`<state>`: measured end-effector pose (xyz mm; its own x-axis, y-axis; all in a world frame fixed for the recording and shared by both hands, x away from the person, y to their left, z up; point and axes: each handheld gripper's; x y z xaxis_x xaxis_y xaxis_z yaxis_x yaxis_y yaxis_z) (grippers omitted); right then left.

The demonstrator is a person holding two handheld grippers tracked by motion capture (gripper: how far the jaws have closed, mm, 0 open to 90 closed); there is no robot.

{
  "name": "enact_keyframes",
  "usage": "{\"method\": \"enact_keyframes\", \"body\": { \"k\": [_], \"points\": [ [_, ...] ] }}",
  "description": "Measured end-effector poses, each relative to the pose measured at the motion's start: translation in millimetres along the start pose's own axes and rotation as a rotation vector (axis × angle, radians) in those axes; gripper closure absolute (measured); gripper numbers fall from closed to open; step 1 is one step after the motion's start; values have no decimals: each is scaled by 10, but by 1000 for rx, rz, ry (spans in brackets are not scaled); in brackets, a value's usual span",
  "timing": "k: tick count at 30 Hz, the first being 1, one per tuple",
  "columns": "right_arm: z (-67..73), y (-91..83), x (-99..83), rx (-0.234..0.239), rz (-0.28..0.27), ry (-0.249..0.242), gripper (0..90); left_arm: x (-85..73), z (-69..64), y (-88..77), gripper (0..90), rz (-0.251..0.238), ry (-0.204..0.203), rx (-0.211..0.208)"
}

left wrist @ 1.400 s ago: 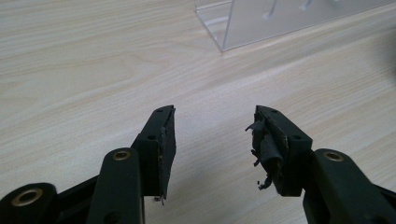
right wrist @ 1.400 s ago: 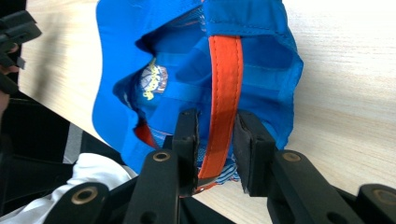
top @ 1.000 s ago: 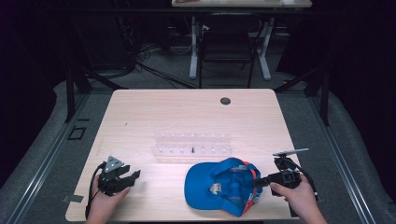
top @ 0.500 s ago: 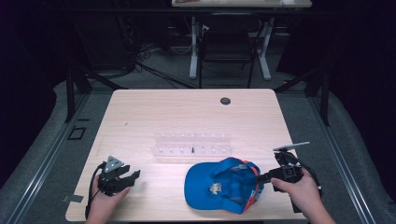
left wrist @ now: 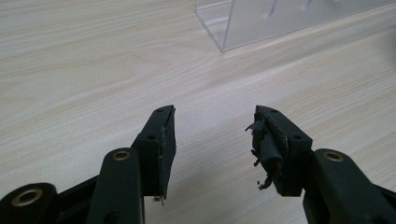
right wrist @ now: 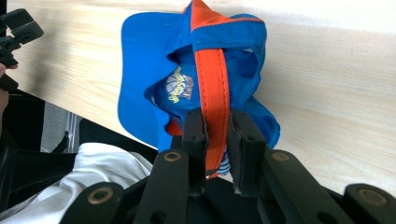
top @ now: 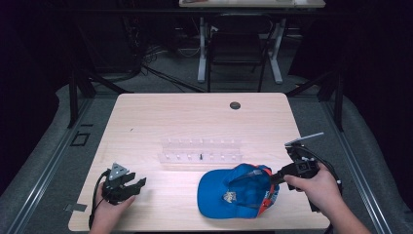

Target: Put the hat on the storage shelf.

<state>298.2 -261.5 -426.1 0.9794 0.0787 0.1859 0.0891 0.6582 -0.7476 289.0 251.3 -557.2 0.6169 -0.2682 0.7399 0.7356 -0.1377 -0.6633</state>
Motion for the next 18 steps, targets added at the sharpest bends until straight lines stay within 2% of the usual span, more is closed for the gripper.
{"method": "enact_keyframes", "body": {
  "k": [1,2,3,8,11,14,15,18],
  "points": [
    [30,-22,21,-6,15,-5,777,0,-1,0,493,0,0,-1],
    [61,-24,28,-8,2,-2,777,1,-1,0,493,1,1,-2],
    [107,-54,64,-9,28,-12,778,1,-2,0,493,2,1,-3],
    [228,-84,109,-6,19,-1,778,0,-6,0,493,-2,-4,-1],
    [261,-115,132,-5,45,-7,778,0,-4,0,493,-2,-1,-1],
    [318,-142,151,5,18,7,778,0,-6,0,493,-2,-4,-2],
    [322,-167,162,2,35,-1,778,0,-6,0,493,-1,-2,-2],
    [340,-189,183,0,34,-6,778,0,-8,1,493,-1,-2,-2]
  ]
}}
Point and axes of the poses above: each handheld gripper's, and its own axes: y roughly forward along the jaws, x roughly out of its top, z roughly to its left, and after that the axes turned 14 degrees about x, right-handed
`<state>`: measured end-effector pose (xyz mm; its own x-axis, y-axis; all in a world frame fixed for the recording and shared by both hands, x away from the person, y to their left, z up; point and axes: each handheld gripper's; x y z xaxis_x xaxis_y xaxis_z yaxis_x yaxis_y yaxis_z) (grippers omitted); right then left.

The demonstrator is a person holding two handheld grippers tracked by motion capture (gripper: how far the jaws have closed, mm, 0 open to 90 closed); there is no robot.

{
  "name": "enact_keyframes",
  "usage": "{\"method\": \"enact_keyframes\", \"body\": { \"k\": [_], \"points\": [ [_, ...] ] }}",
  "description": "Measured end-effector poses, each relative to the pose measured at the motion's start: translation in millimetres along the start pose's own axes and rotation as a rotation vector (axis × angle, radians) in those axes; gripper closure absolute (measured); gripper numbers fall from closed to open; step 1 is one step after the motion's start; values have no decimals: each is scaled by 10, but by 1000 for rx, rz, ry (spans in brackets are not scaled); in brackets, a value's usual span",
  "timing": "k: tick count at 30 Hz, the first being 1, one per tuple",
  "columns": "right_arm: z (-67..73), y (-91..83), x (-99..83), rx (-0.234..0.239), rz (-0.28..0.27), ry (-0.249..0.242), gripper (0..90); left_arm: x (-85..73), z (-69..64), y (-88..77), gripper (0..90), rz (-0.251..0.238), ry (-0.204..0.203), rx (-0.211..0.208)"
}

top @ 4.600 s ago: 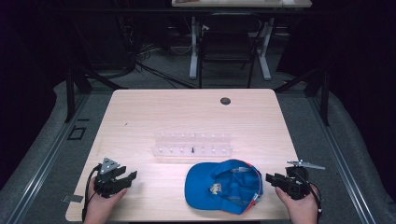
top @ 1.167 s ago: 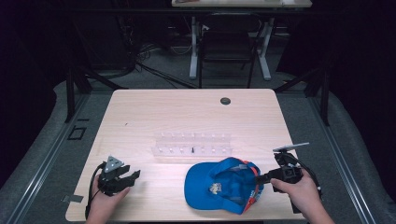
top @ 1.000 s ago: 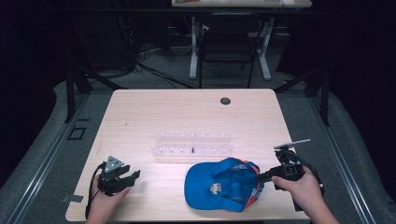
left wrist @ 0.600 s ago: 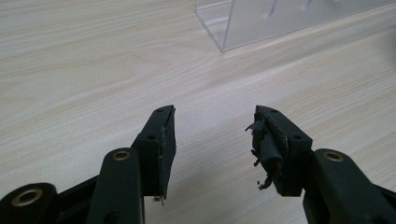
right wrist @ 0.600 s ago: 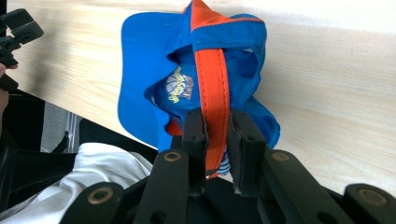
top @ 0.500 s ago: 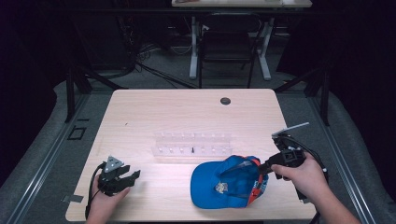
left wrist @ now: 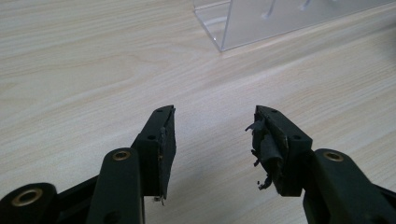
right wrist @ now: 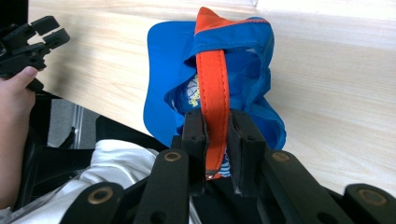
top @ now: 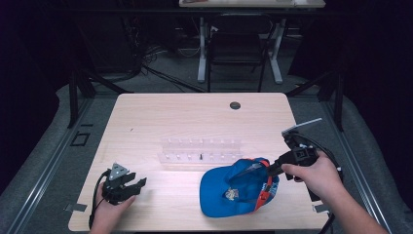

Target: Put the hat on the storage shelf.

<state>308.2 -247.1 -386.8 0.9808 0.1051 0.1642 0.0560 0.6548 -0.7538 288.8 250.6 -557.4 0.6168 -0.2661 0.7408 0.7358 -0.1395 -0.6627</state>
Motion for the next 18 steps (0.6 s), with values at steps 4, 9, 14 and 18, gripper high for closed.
{"method": "enact_keyframes", "body": {
  "k": [4,9,14,18],
  "points": [
    [39,-61,28,3,2,6,778,0,-3,1,493,2,-2,0],
    [89,-114,47,2,-15,21,778,0,-4,1,493,1,1,1],
    [135,-202,84,29,5,13,778,0,-4,2,493,0,1,1],
    [179,-227,95,78,-29,47,778,1,-4,1,493,2,4,0]
  ]
}}
Point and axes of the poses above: each handheld gripper's, and its own axes: y roughly forward along the jaws, x roughly out of its top, z roughly to its left, and after that the axes turned 14 degrees about x, right-handed
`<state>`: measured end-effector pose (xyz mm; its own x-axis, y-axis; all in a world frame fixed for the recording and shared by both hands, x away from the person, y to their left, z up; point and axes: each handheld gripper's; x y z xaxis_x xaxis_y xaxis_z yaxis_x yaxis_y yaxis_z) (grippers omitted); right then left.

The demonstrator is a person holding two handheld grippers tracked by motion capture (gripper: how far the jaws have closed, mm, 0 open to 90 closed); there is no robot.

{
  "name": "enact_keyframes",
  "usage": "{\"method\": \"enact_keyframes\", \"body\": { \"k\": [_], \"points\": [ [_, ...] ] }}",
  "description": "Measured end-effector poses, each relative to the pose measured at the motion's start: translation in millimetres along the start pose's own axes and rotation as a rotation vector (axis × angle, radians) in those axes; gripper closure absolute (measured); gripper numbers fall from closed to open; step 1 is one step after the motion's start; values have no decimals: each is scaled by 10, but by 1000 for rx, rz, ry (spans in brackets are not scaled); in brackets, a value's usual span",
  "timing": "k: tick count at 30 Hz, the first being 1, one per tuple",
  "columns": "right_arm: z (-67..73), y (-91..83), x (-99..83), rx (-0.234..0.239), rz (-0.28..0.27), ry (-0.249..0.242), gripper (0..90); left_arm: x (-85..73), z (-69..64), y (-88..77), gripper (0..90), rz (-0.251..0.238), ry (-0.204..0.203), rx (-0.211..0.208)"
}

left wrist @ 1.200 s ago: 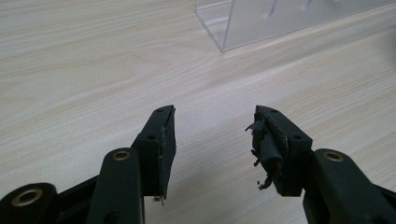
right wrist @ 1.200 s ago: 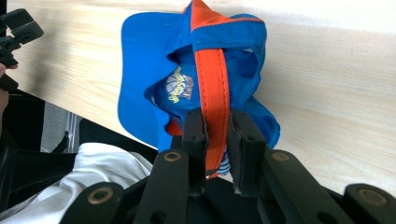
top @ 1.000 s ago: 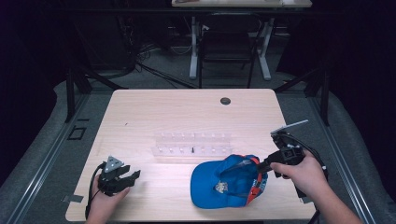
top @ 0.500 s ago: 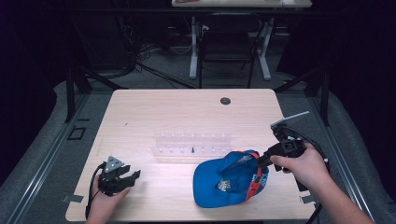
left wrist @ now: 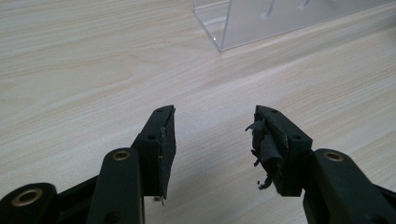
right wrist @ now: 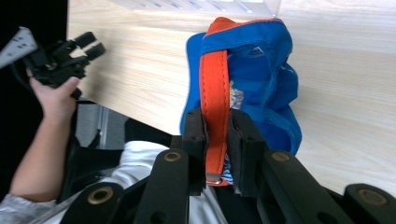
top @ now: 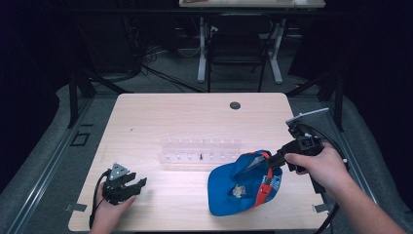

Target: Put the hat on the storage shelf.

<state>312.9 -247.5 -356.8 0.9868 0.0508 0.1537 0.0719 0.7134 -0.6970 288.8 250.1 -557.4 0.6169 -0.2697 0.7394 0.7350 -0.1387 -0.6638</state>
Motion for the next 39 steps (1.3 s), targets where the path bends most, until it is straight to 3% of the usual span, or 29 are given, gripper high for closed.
{"method": "enact_keyframes", "body": {
  "k": [2,5,13,18,19,27,35,39],
  "points": [
    [23,-26,13,25,16,-3,778,0,-1,0,493,0,1,0],
    [49,-18,17,42,-1,6,778,0,-1,0,493,-1,1,0],
    [102,-38,56,154,7,33,778,0,-1,0,493,-1,1,1],
    [148,-41,78,199,6,28,778,0,-2,1,493,-1,1,1],
    [167,-36,86,222,-6,7,778,0,-5,0,493,-1,0,3],
    [271,-64,122,263,-15,-39,778,0,-6,1,493,-2,1,1],
    [339,-105,143,274,-48,-47,778,0,-4,4,488,-2,6,-2],
    [388,-134,178,306,-71,-55,778,0,-6,5,486,-1,6,-4]
  ]
}}
Point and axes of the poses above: each handheld gripper's, and its own axes: y roughly forward along the jaws, x roughly out of its top, z roughly to its left, and after that the axes turned 14 degrees about x, right-handed
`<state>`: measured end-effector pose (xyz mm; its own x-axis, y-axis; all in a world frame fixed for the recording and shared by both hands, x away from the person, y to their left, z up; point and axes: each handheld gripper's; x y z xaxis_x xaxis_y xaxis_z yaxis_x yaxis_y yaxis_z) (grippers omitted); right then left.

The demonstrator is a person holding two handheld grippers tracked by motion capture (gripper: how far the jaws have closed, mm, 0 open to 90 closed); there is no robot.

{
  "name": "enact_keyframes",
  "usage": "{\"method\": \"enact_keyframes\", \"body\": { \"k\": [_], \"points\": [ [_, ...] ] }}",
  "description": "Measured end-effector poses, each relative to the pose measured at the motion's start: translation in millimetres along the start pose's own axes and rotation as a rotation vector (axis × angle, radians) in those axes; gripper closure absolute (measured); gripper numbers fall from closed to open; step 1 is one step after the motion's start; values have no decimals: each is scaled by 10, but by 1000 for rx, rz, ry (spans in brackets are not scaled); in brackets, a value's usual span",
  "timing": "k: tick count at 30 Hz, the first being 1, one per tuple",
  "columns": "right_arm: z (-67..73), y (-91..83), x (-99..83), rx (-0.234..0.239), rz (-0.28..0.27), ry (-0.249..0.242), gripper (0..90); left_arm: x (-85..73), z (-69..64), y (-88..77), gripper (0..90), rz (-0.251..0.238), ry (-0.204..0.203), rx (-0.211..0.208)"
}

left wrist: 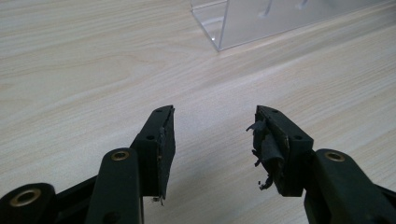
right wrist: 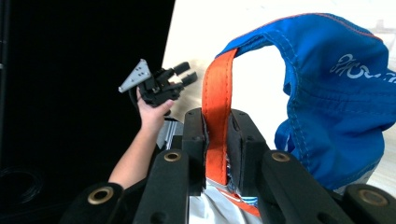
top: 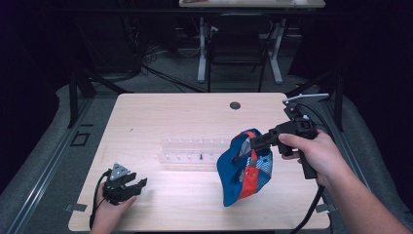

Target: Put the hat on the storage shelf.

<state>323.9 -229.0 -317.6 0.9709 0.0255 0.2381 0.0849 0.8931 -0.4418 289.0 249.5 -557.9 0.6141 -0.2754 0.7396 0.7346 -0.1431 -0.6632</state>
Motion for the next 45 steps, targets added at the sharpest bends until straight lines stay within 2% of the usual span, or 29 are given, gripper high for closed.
{"method": "enact_keyframes", "body": {
  "k": [10,21,31,45],
  "points": [
    [134,25,85,33,-13,-24,778,-1,3,0,483,-3,-5,-2],
    [305,9,221,64,-50,-45,779,1,-5,-5,483,3,-5,-7],
    [362,105,363,82,-66,-52,778,3,-7,-3,481,1,-2,-10],
    [411,197,566,73,-92,-49,778,5,-2,-2,481,-2,-5,-12]
  ]
}}
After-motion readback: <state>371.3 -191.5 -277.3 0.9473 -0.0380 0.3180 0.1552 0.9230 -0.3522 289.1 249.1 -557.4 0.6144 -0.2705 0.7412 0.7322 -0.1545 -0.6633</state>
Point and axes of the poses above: each handheld gripper's, and its own axes: y roughly forward along the jaws, x roughly out of its top, z roughly to its left, and after that the axes turned 14 degrees about x, right-handed
